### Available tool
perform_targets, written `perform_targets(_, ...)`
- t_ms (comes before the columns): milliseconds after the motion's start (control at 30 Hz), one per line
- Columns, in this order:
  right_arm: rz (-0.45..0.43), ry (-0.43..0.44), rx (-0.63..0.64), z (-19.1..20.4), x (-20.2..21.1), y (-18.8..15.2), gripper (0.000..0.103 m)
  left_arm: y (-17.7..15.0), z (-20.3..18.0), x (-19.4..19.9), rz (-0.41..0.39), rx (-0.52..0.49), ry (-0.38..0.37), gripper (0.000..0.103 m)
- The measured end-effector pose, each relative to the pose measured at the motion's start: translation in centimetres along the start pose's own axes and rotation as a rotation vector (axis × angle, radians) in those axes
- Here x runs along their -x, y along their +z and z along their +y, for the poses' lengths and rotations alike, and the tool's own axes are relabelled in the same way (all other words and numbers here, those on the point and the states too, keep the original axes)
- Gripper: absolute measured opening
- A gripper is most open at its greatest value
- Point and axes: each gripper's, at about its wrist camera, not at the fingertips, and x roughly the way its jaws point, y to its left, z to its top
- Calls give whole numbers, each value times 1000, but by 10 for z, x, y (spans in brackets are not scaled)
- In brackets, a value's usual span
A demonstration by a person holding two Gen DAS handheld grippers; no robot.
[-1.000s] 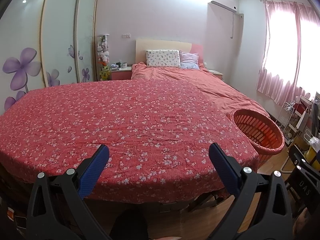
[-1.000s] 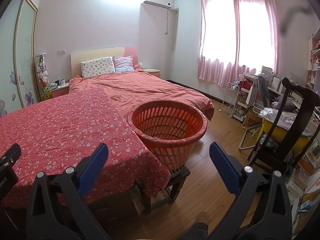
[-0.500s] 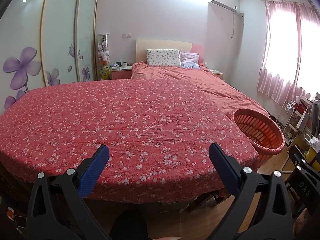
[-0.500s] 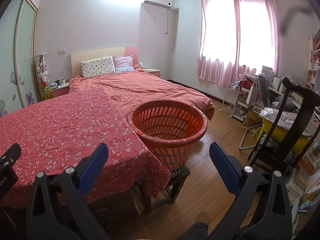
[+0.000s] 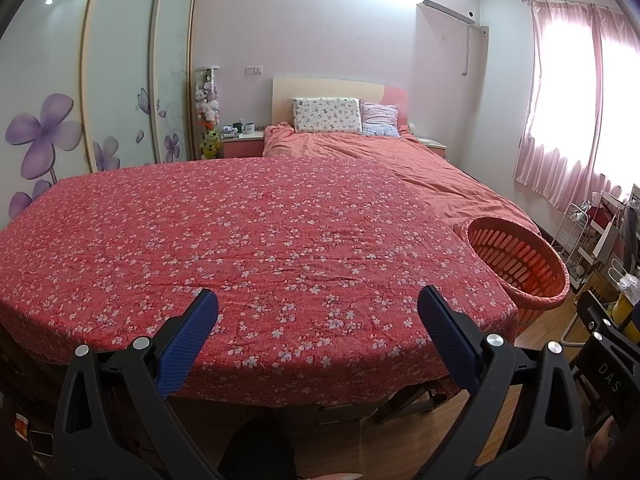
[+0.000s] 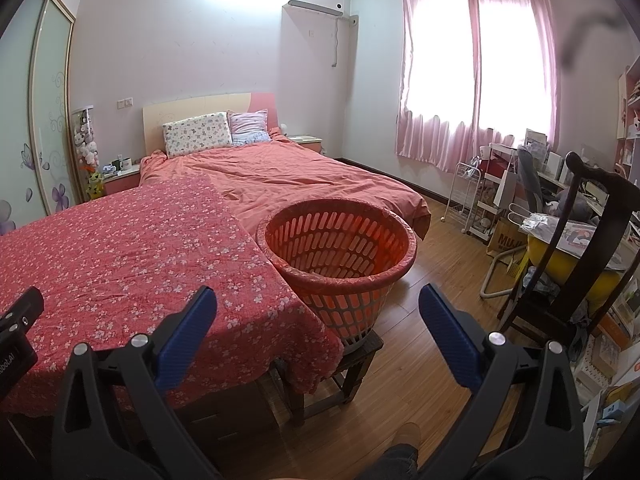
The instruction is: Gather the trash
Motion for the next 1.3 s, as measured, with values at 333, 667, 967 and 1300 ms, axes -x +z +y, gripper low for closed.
perform_targets(333, 2, 4, -1, 4, -1, -2, 99, 0, 0, 0, 1, 0, 0, 99)
perform_targets(667, 8, 13, -3, 5, -5, -4, 99, 0, 1, -1, 2, 0, 0, 99)
perform_targets(967, 10, 16, -4, 6, -6, -5, 99, -2, 1, -1, 5, 1, 0, 99)
perform_targets(1300, 12, 18, -5, 6, -7, -6, 99, -3, 2, -1, 7, 1, 0, 99)
